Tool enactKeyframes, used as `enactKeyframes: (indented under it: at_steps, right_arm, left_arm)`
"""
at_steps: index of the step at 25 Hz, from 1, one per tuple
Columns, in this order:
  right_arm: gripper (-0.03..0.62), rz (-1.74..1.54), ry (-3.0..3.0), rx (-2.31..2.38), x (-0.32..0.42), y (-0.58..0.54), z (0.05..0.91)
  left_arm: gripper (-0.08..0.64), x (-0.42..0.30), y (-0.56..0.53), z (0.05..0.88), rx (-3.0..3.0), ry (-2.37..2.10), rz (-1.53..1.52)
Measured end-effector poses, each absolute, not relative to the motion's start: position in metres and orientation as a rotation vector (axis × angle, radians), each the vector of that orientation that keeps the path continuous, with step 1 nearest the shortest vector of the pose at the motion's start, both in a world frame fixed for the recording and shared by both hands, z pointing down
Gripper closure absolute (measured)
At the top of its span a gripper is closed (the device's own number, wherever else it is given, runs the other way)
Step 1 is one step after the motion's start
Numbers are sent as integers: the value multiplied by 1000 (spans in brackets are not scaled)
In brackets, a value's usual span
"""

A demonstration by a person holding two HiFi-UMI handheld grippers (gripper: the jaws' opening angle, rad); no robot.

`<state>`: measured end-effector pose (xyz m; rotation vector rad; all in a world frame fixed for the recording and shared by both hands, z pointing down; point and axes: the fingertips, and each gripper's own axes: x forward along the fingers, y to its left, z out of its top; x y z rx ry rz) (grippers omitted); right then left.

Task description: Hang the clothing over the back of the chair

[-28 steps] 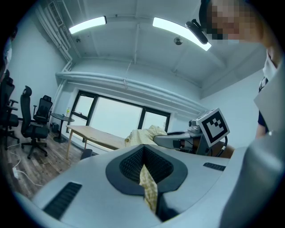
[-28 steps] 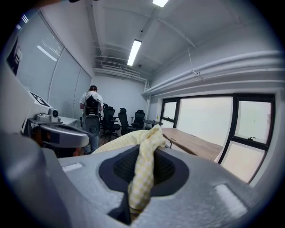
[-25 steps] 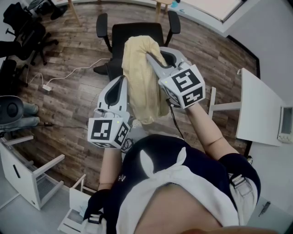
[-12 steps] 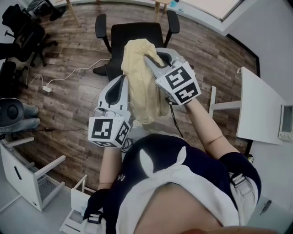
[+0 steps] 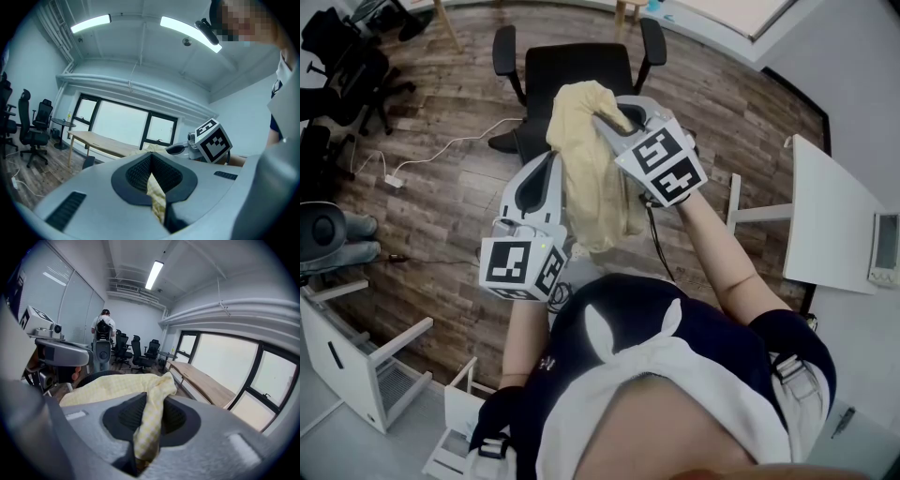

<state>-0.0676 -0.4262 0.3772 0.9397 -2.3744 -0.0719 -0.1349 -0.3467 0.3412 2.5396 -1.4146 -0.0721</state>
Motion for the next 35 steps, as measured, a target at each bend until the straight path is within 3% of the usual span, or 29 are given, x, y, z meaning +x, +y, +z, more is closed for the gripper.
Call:
enactKeyframes:
  at_steps: [24, 35]
  right_arm:
    - [397, 50, -2305, 1022, -60, -437, 391]
    - [396, 104, -2289, 853, -60, -437, 411]
  left_arm:
    - [555, -138, -345, 344, 2537, -1405, -69]
    - [555, -135, -344, 346, 2532, -1403, -74]
